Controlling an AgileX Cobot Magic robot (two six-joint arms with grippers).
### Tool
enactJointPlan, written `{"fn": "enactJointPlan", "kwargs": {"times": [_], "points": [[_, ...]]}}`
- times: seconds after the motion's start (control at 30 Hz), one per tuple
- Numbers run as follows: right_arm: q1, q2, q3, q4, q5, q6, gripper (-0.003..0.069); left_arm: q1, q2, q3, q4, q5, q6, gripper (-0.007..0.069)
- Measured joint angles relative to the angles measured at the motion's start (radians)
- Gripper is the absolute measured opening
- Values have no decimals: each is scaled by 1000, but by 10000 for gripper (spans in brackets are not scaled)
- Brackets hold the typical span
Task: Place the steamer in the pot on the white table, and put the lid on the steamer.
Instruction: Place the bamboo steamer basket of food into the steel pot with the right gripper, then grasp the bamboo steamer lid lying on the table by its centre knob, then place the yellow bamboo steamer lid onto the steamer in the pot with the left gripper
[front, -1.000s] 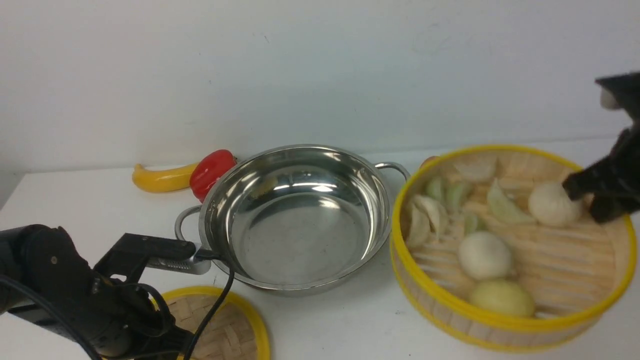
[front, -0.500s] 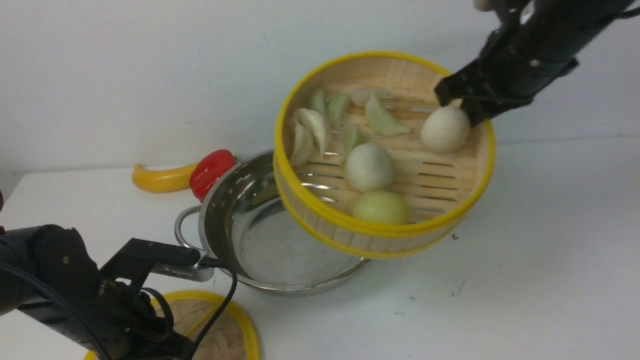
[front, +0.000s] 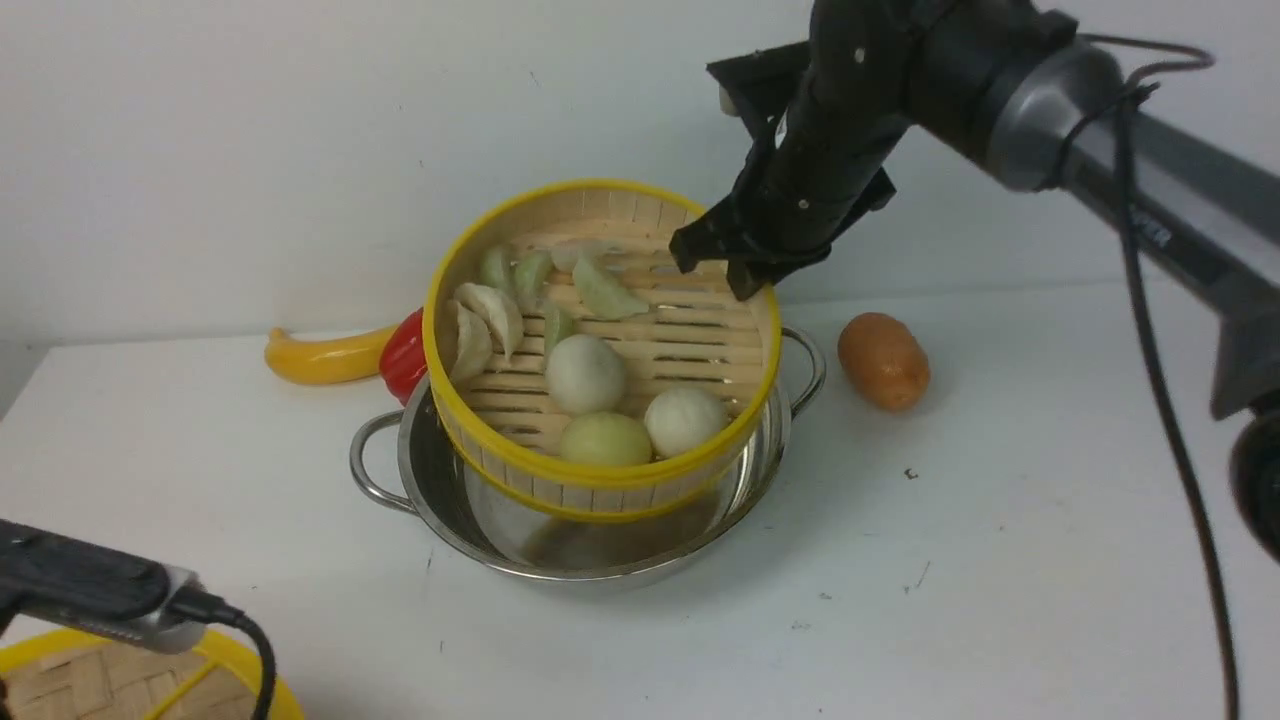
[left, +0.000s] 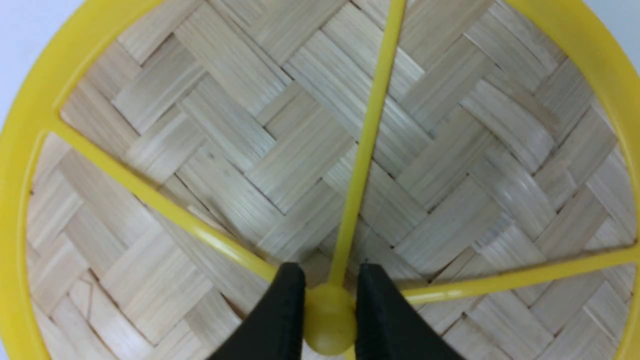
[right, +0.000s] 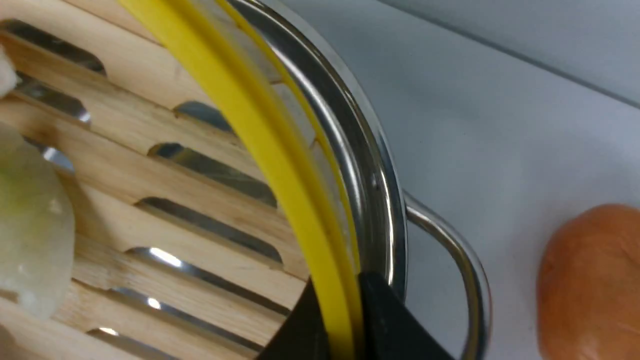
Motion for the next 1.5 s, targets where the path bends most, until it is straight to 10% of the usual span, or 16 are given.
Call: {"fn": "enactJointPlan", "kwargs": {"times": [0.6,1.13,1.5], "points": [[15,179,-81,3,-8,7,69,0,-80,-3,6,-56,5,115],[-32,67,-86,101,-15,13,477,-120,474,-606,-100,-146,144,115],[-212,-527,175,149,-39,-55,494,-279,1007,-1036,-84,-139,186,115]]}}
